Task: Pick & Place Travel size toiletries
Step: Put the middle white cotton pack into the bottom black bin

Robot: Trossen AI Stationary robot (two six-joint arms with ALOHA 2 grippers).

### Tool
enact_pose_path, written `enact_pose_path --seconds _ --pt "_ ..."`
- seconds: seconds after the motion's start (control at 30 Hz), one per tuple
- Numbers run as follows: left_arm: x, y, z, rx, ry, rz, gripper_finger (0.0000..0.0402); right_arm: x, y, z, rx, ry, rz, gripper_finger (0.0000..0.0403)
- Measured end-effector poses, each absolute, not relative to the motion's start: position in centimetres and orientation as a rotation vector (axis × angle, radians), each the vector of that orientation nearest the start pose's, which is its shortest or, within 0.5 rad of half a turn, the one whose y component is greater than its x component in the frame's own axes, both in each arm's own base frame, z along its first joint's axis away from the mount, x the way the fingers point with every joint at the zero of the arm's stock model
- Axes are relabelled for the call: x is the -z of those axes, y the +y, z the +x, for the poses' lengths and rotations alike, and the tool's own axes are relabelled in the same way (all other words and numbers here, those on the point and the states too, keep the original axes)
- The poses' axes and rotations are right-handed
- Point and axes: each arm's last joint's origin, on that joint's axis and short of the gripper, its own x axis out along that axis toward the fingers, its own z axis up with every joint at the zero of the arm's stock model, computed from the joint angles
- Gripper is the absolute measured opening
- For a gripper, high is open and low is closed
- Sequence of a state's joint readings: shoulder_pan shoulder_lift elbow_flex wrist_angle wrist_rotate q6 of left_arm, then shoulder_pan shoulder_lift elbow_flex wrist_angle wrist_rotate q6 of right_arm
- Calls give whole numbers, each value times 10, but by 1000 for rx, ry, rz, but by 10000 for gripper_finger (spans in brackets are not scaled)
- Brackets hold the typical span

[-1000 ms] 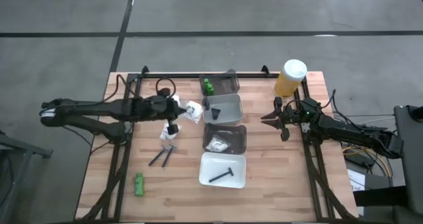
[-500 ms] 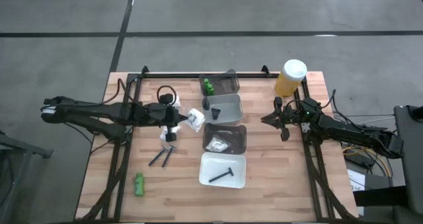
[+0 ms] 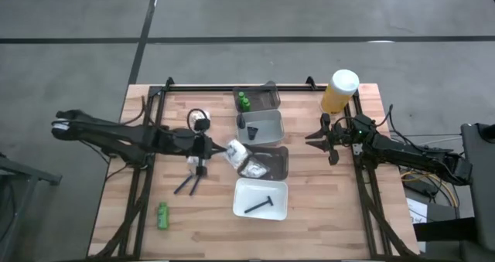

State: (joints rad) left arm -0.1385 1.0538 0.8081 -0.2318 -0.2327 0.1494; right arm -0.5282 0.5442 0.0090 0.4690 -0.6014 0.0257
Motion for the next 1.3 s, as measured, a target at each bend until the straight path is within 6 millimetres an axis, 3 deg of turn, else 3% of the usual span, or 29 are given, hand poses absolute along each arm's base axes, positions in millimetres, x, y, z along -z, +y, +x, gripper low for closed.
enact_pose_path --seconds 0.43,0.67,1.0,1.3 --pt "-279 -36 309 -22 596 343 0 -161 -50 118 -72 58 62 123" --pt "-270 -37 342 -83 618 418 0 -161 -50 118 -72 58 62 140" --pt "-253 -38 354 -107 661 374 0 -161 -50 118 -72 58 62 163" --pt "-222 -38 364 -173 746 232 1 -161 -50 118 -72 58 62 185"
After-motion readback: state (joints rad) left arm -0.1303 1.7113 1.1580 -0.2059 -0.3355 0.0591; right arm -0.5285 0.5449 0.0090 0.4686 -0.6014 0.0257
